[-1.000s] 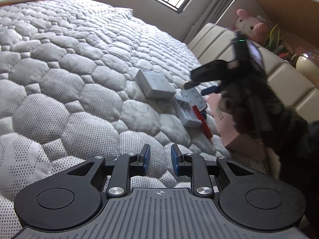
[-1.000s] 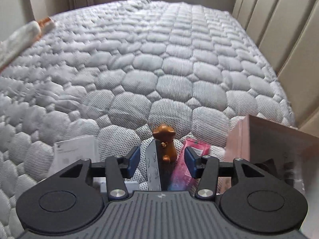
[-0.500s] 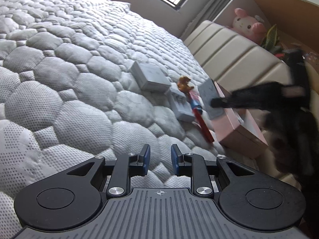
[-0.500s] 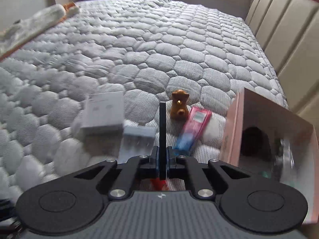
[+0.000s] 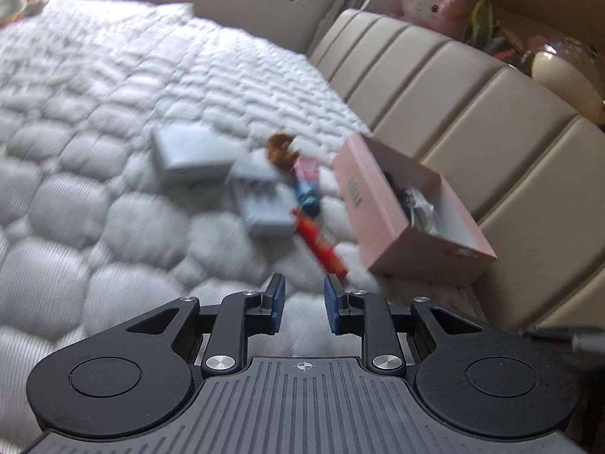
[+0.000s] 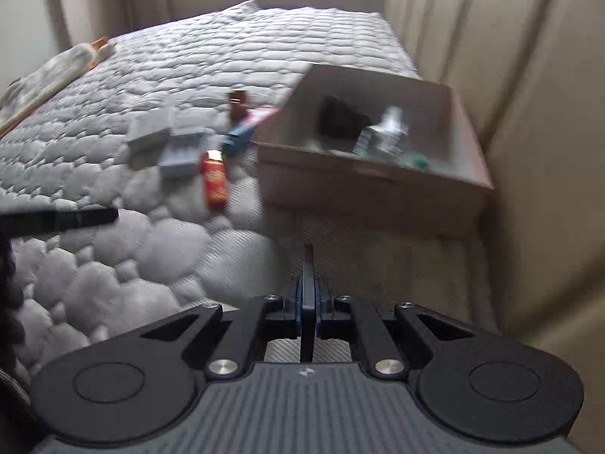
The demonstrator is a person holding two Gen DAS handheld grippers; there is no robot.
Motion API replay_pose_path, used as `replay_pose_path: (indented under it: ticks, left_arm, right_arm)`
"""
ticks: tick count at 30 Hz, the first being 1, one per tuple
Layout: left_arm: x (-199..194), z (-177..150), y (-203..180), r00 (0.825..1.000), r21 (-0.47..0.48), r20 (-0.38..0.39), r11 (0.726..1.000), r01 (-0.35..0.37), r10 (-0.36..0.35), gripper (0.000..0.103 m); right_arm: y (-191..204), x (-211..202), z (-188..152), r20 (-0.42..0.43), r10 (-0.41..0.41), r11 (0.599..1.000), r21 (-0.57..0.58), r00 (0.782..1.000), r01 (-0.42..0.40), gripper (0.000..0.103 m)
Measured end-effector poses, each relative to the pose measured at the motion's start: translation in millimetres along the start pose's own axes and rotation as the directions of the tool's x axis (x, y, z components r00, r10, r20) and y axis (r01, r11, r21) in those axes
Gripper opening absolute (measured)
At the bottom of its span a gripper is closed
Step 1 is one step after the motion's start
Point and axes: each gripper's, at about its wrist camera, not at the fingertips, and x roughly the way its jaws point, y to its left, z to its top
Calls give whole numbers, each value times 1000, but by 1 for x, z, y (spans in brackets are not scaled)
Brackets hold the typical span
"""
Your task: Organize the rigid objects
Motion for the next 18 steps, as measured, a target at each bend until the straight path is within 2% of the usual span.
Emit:
replay_pose_path:
  ticks: [4, 6, 7, 8, 10, 12, 15, 17, 18]
  left_arm:
    - [32, 38, -18, 998, 78, 58, 997, -28, 24, 25]
    - [56, 65, -20, 995, 76, 80, 995, -70, 64, 25]
    - [70, 80, -18, 994, 60, 77, 995, -85, 80, 25]
    - [85, 95, -15, 994, 31, 59, 995, -93, 91, 25]
    - [115, 119, -8, 991, -29, 8, 991, -132, 132, 25]
    - [140, 133, -3, 985, -46, -30, 984, -173, 171, 25]
    - [168, 137, -1, 971, -37, -100, 975, -220, 215, 25]
    - [181, 134, -2, 962, -14, -115, 967, -252, 249, 26]
    - [184, 132, -3, 959, -10, -116, 966, -260, 257, 30]
  right_arm:
    - [-18, 0, -20, 48, -14, 1000, -2, 999, 14, 13]
    - [-21, 2, -28, 68, -18, 1000, -15, 998, 19, 31]
    - [-20, 2, -32, 89, -29, 999, -28, 996, 32, 48]
    - [-19, 1, -36, 119, -42, 998, -41, 992, 47, 58]
    - [-18, -1, -42, 167, -54, 996, -64, 985, 65, 61]
    - [-21, -3, -46, 188, -39, 996, -67, 981, 53, 61]
    - [-30, -9, -51, 210, -9, 999, -46, 978, 19, 62]
    - [-36, -12, -54, 215, 2, 1000, -30, 977, 4, 62]
    - [-39, -12, -56, 216, 7, 1000, -27, 976, -1, 62]
